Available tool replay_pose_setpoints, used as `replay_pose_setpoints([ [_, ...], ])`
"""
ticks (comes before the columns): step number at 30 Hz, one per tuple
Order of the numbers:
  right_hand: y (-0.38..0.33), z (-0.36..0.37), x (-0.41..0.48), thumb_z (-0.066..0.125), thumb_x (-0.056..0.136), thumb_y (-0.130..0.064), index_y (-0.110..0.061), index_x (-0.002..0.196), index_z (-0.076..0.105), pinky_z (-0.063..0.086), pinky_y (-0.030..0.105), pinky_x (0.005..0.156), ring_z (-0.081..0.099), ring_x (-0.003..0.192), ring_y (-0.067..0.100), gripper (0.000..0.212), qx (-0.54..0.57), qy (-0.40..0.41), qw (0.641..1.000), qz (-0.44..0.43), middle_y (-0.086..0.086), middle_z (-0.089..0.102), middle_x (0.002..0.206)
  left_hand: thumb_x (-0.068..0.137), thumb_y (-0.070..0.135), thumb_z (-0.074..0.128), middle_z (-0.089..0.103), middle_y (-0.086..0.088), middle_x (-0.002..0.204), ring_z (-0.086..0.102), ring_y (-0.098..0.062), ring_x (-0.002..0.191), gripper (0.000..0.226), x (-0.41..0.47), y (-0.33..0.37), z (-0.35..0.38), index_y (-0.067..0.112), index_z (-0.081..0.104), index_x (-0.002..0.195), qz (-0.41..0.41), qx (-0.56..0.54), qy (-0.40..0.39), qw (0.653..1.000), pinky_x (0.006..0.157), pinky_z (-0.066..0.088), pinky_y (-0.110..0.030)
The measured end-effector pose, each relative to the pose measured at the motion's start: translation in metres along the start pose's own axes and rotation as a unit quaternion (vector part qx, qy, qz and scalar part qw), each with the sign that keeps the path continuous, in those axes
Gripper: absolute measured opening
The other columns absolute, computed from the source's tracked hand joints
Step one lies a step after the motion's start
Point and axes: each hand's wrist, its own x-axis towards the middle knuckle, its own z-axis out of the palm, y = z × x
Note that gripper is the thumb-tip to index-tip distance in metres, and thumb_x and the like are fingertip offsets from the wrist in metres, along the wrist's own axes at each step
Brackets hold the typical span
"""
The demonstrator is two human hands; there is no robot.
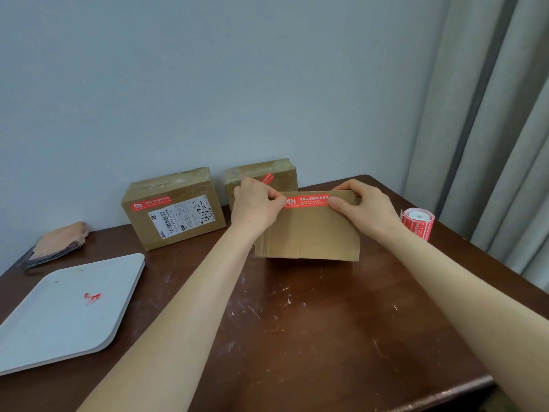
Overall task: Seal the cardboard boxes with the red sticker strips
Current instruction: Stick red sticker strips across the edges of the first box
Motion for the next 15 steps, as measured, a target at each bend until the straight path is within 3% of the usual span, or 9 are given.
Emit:
replay_pose_setpoints([
  [3,0.0003,0.0000,-0.0001,0.061,0.084,-0.049,-0.037,0.099,0.063,0.050,0.040,0.083,0.057,0.099,0.015,0.019,0.000,0.001,1.000,0.000,-0.010,0.063,0.104,0.083,0.029,0.061,0.064,-0.016,0.092,0.057,-0.037,0.097,0.035,0.0018,0.0005,-0.0001,0.035,0.056,0.050,-0.007,0.002,-0.003,1.000,0.081,0.043,-0.032],
  [6,0.0002,0.0001,-0.0004,0.061,0.084,-0.049,-0.037,0.099,0.063,0.050,0.039,0.082,0.057,0.099,0.015,0.019,0.000,0.000,1.000,0.001,-0.010,0.063,0.103,0.084,0.030,0.061,0.064,-0.016,0.094,0.058,-0.039,0.097,0.033,0.0022,0.0022,-0.0021,0.033,0.059,0.051,-0.009,0.006,-0.009,1.000,0.083,0.049,-0.038],
  [15,0.0005,0.0002,-0.0008,0.061,0.085,-0.049,-0.036,0.100,0.062,0.051,0.041,0.083,0.057,0.099,0.015,0.020,0.003,-0.003,1.000,-0.001,-0.009,0.062,0.105,0.082,0.031,0.064,0.063,-0.018,0.106,0.054,-0.037,0.108,0.036,0.0059,0.0010,-0.0053,0.028,0.060,0.046,-0.016,-0.013,-0.026,0.999,0.093,0.046,-0.050],
])
